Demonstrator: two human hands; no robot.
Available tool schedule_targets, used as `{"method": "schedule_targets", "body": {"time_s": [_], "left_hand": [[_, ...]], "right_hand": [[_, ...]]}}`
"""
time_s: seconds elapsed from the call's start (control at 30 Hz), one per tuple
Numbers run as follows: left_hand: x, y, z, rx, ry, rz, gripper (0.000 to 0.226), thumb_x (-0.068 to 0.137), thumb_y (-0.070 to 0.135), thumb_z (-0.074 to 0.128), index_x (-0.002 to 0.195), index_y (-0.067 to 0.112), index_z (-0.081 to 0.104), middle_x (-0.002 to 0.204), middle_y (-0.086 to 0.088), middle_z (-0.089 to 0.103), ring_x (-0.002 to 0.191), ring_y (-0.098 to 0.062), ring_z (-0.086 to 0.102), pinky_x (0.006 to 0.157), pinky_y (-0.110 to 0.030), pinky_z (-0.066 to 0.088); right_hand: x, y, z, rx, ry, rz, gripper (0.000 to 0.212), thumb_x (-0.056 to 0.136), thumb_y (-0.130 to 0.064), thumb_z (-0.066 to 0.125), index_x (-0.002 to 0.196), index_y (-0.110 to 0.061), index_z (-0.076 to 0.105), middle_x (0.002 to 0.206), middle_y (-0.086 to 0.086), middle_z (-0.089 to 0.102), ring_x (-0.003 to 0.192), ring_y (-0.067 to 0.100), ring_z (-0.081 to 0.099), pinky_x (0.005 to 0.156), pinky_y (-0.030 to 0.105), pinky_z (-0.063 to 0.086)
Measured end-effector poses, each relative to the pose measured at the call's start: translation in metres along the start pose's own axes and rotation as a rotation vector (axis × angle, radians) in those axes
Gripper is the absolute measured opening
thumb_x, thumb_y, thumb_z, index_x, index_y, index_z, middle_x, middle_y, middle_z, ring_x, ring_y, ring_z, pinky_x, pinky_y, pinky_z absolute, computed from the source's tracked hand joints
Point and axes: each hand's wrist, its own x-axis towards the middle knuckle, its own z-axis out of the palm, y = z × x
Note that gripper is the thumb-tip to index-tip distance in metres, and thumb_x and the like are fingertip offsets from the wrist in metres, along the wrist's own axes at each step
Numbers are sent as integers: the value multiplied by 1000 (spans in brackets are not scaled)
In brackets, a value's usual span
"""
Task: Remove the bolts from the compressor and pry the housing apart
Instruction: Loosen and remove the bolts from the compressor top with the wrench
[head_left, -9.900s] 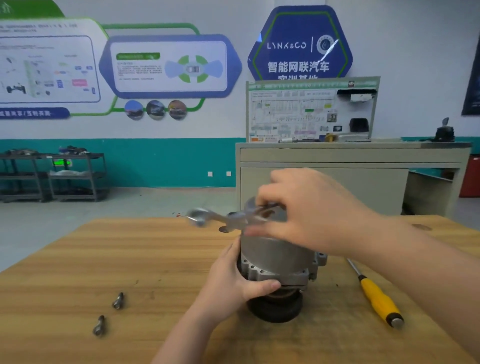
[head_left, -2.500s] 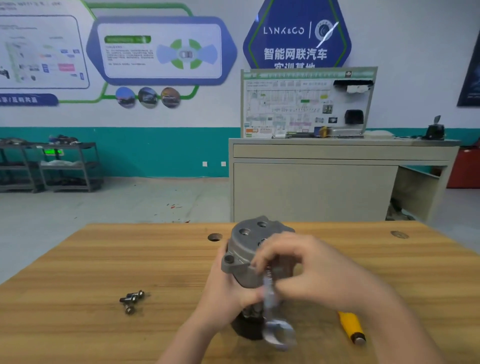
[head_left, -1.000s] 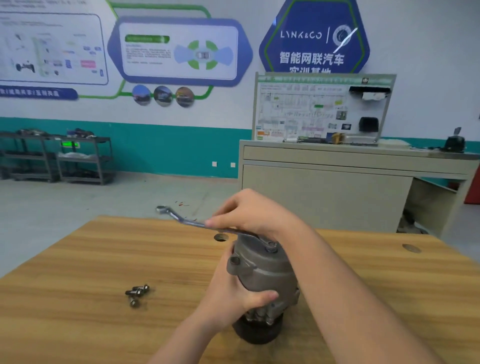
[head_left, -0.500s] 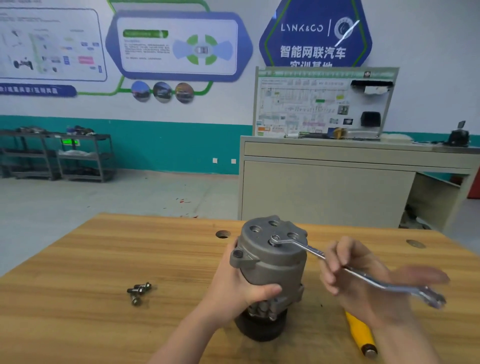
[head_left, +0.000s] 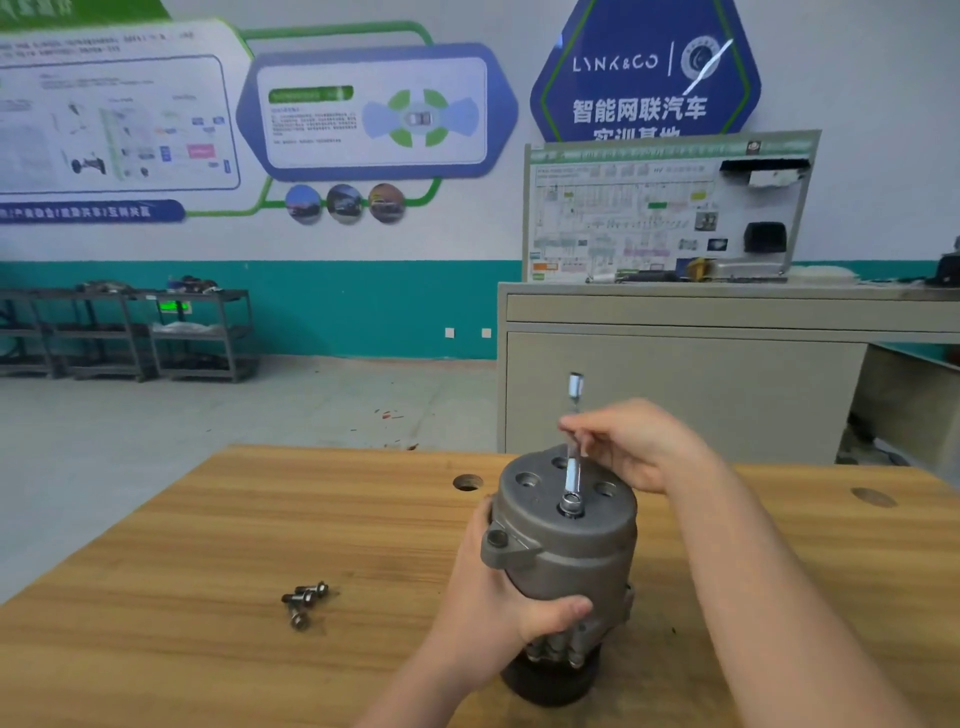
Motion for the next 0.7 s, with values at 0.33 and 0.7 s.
{"method": "schedule_targets", "body": {"time_s": [0.33, 0.7], "left_hand": [[12, 2, -3, 133, -32, -23, 70, 64, 38, 88, 122, 26, 52, 116, 12, 66, 114, -7, 60, 90, -25, 51], [3, 3, -2, 26, -28, -1, 93, 57, 30, 94, 133, 33, 40, 127, 24, 56, 121, 2, 53, 92, -6, 40]], "right_hand": [[-88, 20, 55, -1218, -80, -891, 28, 77, -32, 70, 64, -32, 45, 77, -12, 47, 74, 5, 50, 59, 18, 38], [-40, 29, -25, 446, 209, -51, 19, 87, 0, 64, 69, -2, 57, 49, 4, 56, 34, 2, 50, 33, 9, 37]]}}
